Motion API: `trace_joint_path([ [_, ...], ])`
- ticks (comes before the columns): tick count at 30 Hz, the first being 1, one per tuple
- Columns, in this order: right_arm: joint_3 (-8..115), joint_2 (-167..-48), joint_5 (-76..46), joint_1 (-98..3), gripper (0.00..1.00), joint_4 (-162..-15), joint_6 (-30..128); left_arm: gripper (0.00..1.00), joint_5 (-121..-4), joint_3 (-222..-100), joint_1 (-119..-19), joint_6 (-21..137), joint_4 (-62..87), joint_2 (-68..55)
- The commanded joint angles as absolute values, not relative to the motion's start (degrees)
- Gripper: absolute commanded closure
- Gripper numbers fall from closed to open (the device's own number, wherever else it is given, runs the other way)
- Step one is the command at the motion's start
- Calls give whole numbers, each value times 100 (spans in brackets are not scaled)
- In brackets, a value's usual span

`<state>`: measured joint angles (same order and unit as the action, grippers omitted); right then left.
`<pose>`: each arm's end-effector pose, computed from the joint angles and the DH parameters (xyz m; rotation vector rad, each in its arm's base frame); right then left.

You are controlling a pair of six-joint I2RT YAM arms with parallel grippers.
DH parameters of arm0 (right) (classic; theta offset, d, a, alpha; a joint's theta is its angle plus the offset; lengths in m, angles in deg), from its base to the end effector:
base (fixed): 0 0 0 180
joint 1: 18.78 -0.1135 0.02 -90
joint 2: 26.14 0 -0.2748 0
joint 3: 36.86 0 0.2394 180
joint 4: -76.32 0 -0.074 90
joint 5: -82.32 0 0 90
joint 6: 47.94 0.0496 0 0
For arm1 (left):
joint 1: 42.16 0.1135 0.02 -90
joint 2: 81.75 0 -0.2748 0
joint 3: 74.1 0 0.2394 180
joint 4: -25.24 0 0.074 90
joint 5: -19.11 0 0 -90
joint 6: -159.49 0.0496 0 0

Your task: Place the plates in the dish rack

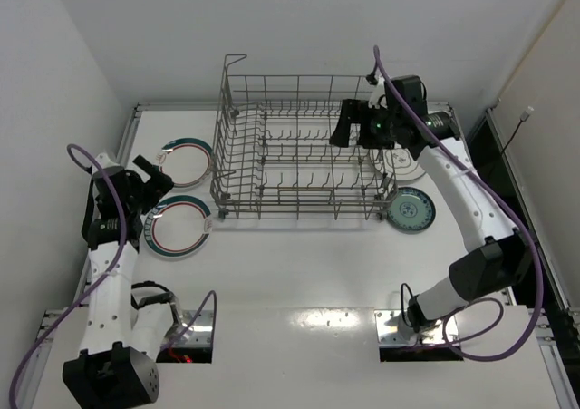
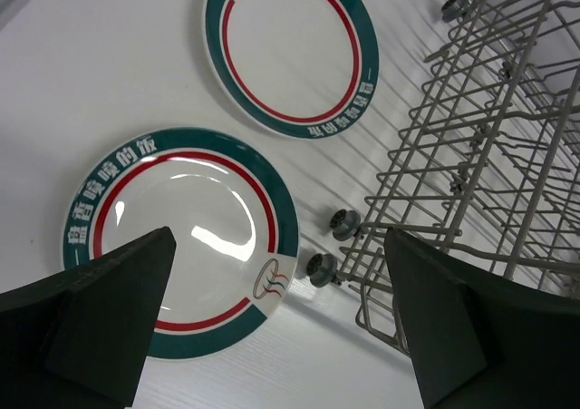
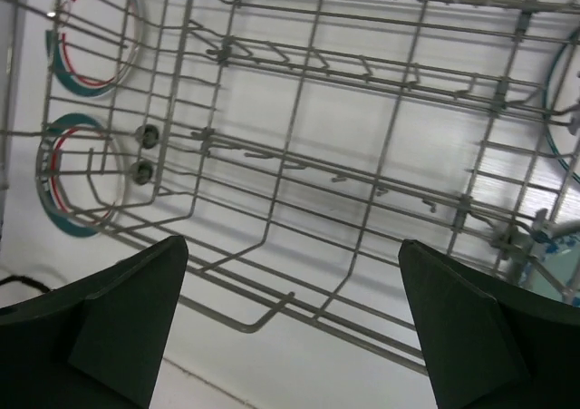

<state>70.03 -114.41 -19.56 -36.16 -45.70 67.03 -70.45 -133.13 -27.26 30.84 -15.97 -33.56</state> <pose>0.3150 0.1093 0.3869 0.0395 2.3170 0.6201 0.1727 0.0455 0.3009 -0.9470 1.8870 -0.2569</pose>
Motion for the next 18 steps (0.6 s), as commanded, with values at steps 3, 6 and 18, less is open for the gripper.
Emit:
trace_joint_path([
  [3, 6748, -10937, -1086, -3373, 0, -5155, 6834, 0, -7895, -13468, -3177, 3644, -1318, -3490],
  [6, 6959, -11182, -776, -2366, 0, -5154, 7290, 0, -8161, -13318, -3424, 3785, -1204, -3542],
  [18, 6429, -13404, -3016, 178, 0, -5772, 7819, 0, -7433, -13046, -3477, 3987, -519, -3341],
])
